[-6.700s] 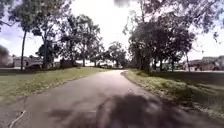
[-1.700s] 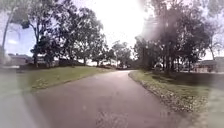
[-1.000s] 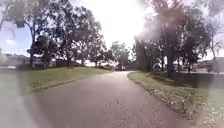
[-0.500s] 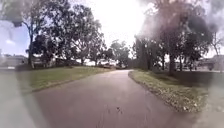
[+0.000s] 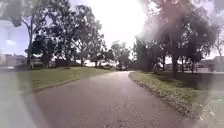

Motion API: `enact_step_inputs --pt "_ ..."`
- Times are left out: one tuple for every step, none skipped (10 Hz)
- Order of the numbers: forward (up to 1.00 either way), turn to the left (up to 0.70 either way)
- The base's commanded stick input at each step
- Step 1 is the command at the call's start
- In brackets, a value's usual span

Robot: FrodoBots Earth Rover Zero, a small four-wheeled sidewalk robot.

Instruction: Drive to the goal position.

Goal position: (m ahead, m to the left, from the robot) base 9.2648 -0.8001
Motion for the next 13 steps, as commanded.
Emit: enact_step_inputs --pt "0.70 0.00" --pt "0.70 0.00" --pt "0.70 0.00" --pt "0.70 0.00" --pt "0.70 0.00" --pt "0.70 0.00" --pt "0.70 0.00" --pt "0.70 0.00" --pt "0.70 0.00" --pt "0.70 0.00" --pt "0.70 0.00" --pt "0.70 0.00" --pt "0.70 0.00"
